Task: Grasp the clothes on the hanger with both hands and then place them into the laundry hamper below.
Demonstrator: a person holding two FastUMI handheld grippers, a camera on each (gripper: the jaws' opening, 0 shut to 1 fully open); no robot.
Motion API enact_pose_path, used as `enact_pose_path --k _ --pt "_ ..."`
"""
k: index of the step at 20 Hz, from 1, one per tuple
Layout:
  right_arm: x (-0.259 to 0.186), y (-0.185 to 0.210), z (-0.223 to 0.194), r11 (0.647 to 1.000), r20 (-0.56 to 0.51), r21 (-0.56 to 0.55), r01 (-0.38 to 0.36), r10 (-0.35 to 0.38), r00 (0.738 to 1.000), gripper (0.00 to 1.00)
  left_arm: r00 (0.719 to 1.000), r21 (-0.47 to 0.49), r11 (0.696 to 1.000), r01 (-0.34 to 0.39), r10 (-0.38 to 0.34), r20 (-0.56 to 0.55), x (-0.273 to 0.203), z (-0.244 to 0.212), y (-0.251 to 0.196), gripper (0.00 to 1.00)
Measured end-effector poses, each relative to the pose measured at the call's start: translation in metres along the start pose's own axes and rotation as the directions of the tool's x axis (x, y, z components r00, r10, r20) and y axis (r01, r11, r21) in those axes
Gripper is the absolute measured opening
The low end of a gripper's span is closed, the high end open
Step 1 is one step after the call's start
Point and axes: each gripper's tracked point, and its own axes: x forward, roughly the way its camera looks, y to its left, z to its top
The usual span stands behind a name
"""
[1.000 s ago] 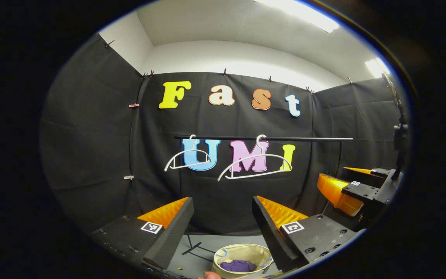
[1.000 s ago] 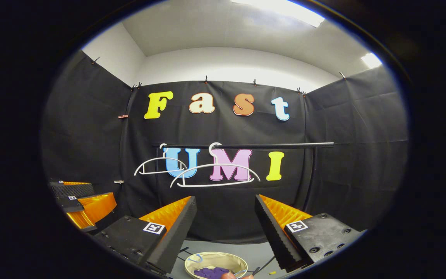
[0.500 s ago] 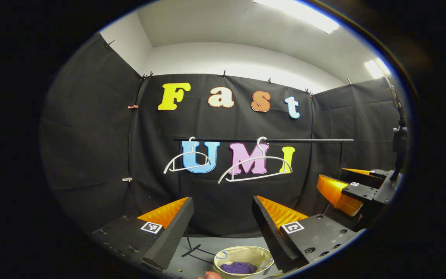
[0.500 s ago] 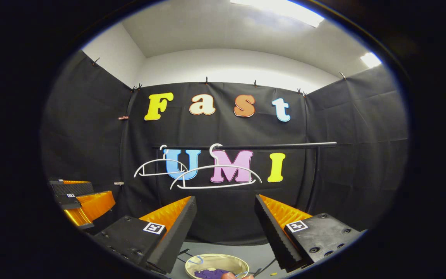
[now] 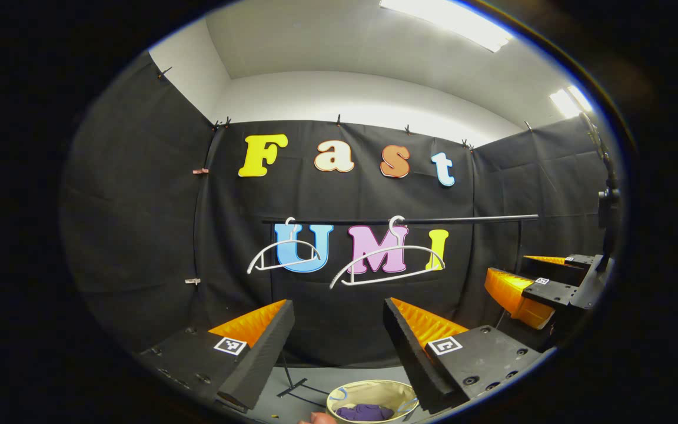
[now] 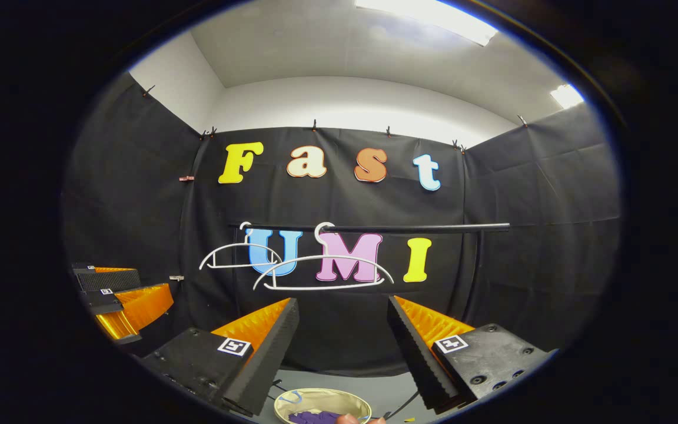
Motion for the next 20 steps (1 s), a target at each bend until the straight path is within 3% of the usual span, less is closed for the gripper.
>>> enact_pose_path --k 7,20 --pt "0.002 0.003 0.002 1.000 0.000 0.010 -0.010 0.010 1.000 0.98 1.000 0.042 0.999 -0.024 0.024 0.005 0.000 -0.003 -0.003 0.94" --pt "-0.009 0.008 0.005 1.000 0.011 0.010 -0.012 0.012 1.000 0.97 0.998 0.004 0.998 -0.062 0.062 0.011 -0.009 0.003 0.008 0.95"
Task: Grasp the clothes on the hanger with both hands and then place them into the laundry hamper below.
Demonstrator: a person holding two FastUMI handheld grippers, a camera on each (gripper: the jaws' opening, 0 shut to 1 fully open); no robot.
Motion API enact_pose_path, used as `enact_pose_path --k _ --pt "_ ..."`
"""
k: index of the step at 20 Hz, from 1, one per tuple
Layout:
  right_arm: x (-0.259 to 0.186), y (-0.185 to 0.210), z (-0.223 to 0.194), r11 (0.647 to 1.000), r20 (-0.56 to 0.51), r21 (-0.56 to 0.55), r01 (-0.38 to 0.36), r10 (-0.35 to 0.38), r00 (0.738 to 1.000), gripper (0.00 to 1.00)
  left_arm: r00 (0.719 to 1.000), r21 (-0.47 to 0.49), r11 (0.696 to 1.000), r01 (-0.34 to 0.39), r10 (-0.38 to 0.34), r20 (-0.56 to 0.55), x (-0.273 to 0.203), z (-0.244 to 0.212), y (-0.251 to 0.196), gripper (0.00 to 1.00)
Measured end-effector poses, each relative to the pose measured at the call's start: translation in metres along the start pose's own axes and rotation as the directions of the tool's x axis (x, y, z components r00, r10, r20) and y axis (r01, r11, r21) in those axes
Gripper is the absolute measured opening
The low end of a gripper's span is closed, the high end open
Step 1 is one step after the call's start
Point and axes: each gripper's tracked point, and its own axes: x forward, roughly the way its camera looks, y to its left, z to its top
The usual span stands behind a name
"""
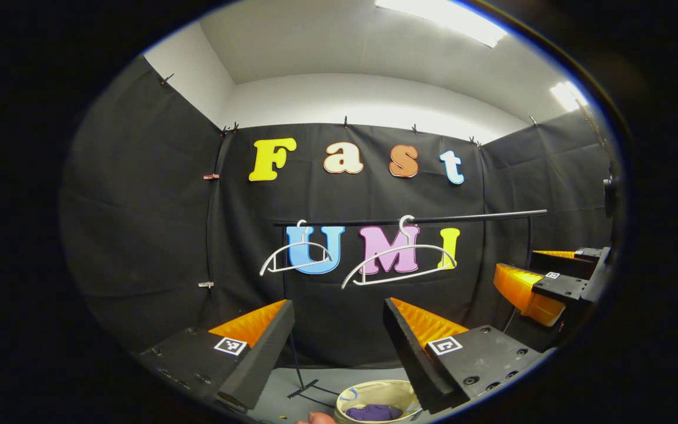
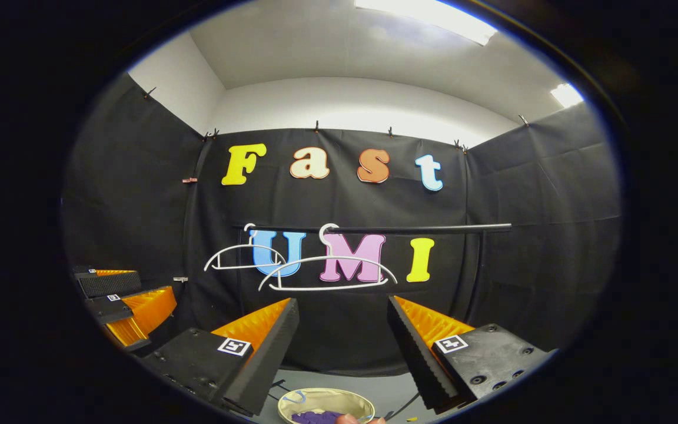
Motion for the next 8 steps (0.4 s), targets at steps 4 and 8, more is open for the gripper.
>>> enact_pose_path --k 4,8 --pt "-0.0010 0.0020 -0.0047 1.000 -0.012 0.013 -0.006 0.006 1.000 0.98 1.000 -0.007 1.000 -0.016 0.016 0.001 -0.0017 -0.0007 0.0045 0.96" --pt "-0.0035 0.0031 -0.0078 1.000 -0.019 0.013 -0.010 0.010 1.000 0.98 1.000 0.014 1.000 -0.027 0.027 -0.001 -0.0022 -0.0041 0.0065 0.94"
